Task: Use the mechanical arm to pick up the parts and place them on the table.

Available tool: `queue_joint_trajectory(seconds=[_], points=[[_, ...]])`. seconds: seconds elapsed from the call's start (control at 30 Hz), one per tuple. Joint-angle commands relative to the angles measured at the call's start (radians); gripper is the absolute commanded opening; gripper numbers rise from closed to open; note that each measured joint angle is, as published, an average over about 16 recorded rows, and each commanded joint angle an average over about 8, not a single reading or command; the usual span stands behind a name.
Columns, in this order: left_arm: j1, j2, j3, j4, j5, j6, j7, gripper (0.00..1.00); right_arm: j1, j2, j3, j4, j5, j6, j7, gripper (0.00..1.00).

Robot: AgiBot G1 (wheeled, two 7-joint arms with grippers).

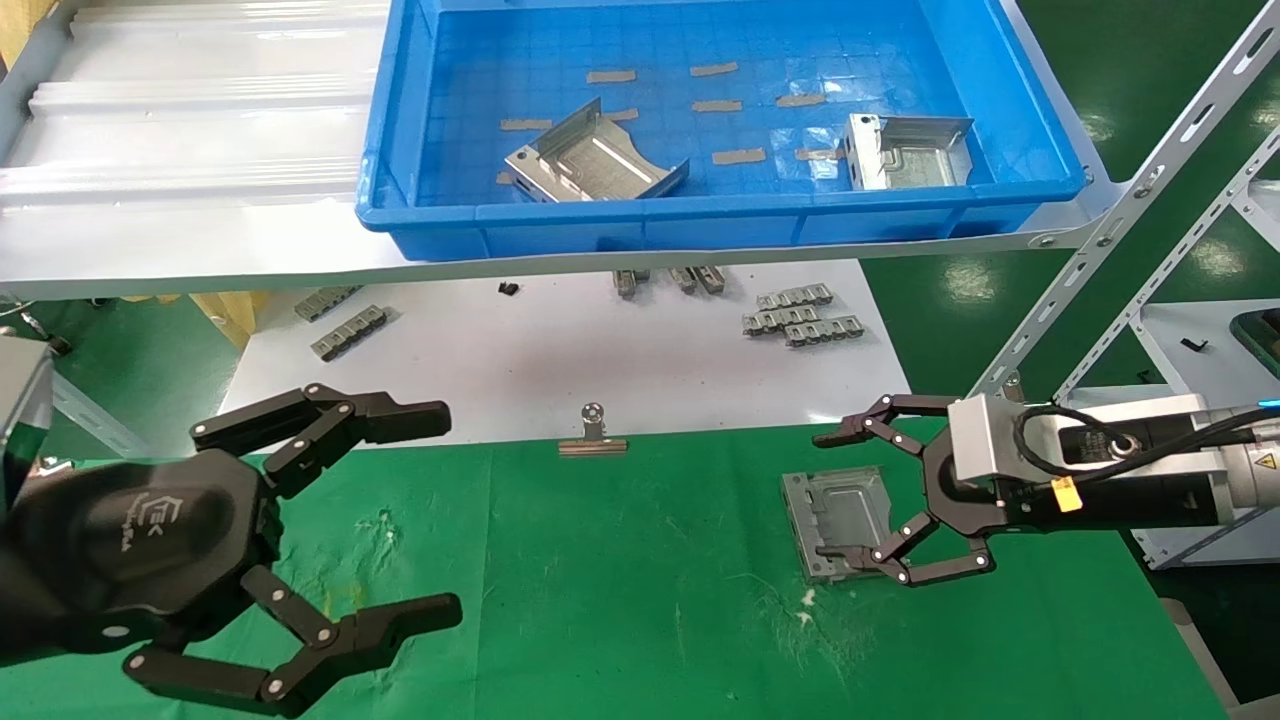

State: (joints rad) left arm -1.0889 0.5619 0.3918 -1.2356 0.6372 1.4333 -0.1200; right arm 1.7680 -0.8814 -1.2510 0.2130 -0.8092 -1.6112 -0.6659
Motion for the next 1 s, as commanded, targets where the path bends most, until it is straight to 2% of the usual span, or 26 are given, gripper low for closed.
queue_joint_trajectory(seconds=[0.03, 0.3, 1.0], points=[[0.000, 0.000, 0.000, 0.000, 0.000, 0.000, 0.000, 1.00, -0.001, -0.001, -0.002, -0.004, -0.003, 0.001, -0.008, 1.00], [0.000, 0.000, 0.000, 0.000, 0.000, 0.000, 0.000, 1.00, -0.027, 0.005, 0.034, 0.030, -0.011, 0.007, 0.017, 1.00], [0.000, 0.000, 0.000, 0.000, 0.000, 0.000, 0.000, 1.00, -0.267, 0.101, 0.372, 0.405, 0.021, 0.046, 0.319, 1.00]])
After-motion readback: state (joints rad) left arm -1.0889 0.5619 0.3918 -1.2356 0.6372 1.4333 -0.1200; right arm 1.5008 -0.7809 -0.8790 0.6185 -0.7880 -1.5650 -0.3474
